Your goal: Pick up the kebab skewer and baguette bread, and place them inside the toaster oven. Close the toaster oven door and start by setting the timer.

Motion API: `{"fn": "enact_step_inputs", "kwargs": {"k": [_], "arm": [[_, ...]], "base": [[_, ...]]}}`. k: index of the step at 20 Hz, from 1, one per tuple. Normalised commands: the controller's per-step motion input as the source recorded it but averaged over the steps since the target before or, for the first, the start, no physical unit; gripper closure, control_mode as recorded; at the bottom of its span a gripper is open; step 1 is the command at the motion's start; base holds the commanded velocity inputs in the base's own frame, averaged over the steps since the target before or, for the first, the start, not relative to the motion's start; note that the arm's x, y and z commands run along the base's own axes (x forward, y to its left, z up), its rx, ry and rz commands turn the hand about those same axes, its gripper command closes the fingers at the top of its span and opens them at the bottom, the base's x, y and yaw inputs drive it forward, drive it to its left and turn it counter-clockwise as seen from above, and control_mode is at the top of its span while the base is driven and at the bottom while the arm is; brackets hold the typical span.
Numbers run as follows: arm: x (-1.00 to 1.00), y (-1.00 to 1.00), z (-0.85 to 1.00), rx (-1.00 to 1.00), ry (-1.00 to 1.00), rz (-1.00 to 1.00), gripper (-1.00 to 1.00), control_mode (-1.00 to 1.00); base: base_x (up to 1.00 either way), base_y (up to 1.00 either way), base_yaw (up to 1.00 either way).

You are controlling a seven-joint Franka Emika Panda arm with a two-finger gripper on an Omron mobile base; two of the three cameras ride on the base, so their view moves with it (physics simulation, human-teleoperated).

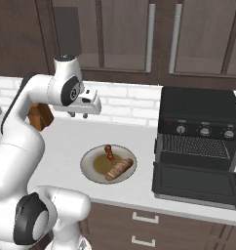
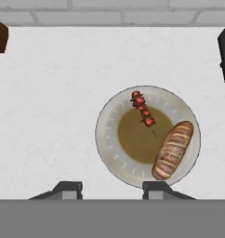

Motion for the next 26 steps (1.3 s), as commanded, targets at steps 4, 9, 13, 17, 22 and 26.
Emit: {"fn": "enact_step_inputs", "kwargs": {"k": [4,9,13,17,22,26], "arm": [[0.00,0.00,0.00,0.00,0.00,0.00,-1.00,1.00],[0.00,0.00,0.00,0.00,0.00,0.00,-1.00,1.00],[0.00,0.00,0.00,0.00,0.00,0.00,-1.00,1.00],[0.00,0.00,0.00,0.00,0.00,0.00,-1.00,1.00],[0.00,0.00,0.00,0.00,0.00,0.00,-1.00,1.00],[0.00,0.00,0.00,0.00,0.00,0.00,-1.00,1.00]], "base": [[0.00,0.00,0.00],[0.00,0.00,0.00],[0.00,0.00,0.00],[0.00,-0.38,0.00],[0.00,-0.76,0.00],[0.00,-0.68,0.00]]}}
